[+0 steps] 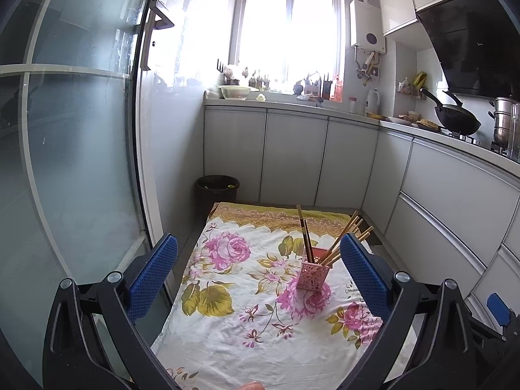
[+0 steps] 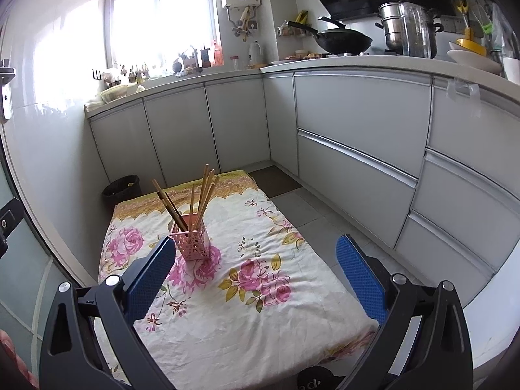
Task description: Organize utensils
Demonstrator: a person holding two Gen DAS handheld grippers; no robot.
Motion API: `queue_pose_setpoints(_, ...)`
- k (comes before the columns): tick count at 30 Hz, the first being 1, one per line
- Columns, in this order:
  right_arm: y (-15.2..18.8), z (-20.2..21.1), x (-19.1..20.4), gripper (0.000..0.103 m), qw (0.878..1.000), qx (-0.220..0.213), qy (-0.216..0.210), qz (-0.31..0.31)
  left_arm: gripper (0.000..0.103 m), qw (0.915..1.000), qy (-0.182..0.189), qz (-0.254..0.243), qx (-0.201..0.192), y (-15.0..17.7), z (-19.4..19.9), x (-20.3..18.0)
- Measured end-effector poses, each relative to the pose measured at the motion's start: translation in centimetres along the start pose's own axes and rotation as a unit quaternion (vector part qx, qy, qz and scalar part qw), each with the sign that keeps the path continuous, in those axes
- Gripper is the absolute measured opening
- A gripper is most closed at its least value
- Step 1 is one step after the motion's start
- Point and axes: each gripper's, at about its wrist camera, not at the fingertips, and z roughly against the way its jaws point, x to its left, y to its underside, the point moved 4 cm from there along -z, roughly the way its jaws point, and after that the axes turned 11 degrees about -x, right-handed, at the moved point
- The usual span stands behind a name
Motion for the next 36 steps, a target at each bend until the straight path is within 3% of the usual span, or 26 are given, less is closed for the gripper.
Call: queue_pose_setpoints(36,-0.5,-0.4,-0.8,0.096,1.0,0.001,-0.002,-0.017,0.096,0.9999,0.004,-0.001,0.014,0.0,-0.9,-0.7)
